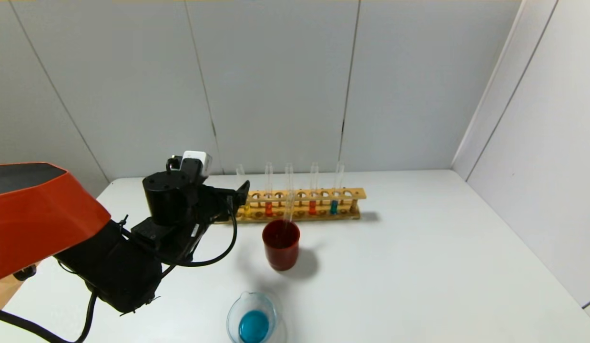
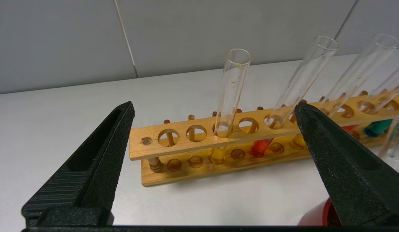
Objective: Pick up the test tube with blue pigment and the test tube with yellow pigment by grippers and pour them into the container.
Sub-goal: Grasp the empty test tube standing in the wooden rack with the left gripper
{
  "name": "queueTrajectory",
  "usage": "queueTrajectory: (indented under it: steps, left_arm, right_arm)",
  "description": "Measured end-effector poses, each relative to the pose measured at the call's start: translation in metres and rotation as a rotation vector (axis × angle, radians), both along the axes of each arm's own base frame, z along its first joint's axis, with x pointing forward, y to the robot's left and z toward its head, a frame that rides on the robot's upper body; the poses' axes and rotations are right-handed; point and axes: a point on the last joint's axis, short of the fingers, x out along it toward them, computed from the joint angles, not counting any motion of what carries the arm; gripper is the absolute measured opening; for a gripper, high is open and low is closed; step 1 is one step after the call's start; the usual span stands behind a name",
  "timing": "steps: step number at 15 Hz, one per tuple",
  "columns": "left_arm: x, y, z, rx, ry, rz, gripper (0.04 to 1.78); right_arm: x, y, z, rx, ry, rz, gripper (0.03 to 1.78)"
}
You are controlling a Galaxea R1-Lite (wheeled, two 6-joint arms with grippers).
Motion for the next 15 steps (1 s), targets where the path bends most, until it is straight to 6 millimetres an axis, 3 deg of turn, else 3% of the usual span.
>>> queueTrajectory:
  steps: [15]
  left_arm:
    - [0.043,-0.011,-0.029,0.021,0.016,0.014,1.75]
  right_arm:
    - [0.000,0.000,0.000,0.000,0.000,0.000,1.75]
